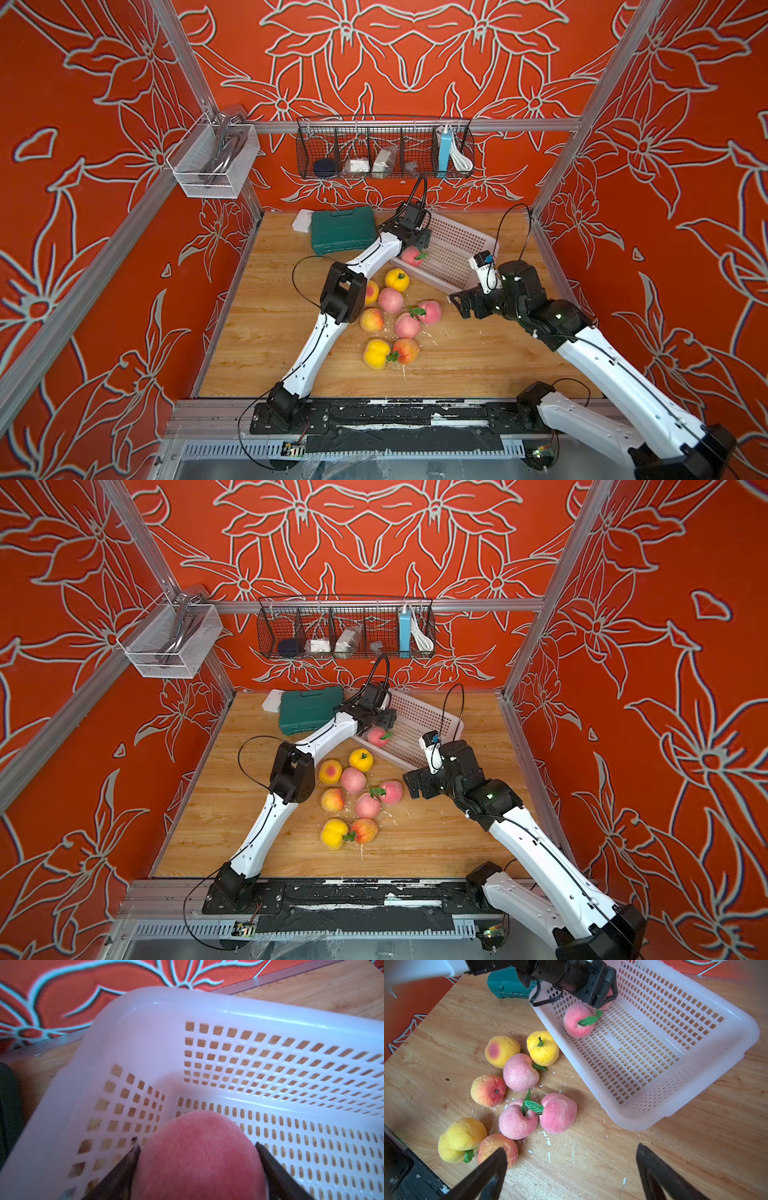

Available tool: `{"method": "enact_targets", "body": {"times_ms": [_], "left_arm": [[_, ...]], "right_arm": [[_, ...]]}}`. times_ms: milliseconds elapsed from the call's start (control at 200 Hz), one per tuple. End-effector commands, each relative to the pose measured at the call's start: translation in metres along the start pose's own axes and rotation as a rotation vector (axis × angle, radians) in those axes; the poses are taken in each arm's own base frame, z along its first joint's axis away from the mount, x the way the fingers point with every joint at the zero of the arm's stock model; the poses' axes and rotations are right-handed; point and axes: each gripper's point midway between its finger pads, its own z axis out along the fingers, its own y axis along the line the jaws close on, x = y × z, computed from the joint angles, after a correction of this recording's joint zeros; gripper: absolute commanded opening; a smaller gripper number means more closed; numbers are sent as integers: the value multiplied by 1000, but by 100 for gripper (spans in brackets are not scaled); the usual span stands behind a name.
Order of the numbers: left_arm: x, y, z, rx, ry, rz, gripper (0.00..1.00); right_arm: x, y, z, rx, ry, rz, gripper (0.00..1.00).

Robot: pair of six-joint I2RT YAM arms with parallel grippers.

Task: Put the peaches into the basket
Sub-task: Place the peach in the basket.

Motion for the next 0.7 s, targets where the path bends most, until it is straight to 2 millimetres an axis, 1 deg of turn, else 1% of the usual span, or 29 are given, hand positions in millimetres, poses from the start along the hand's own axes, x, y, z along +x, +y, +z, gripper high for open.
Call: {"method": "enact_targets", "body": {"times_ms": [0,430,535,696], "left_arm": [[4,-1,10,-5,-6,19,74],[9,1,16,-12,2,33,74],[8,1,16,-12,0,35,82],[3,1,14,-9,-14,36,87]], "right_arm": [[2,-4,2,9,0,-13,99],[2,-11,0,26,-8,-10,99],[2,-12,0,30,-8,-12,99],[3,-14,-1,38,-9,-11,99]]}}
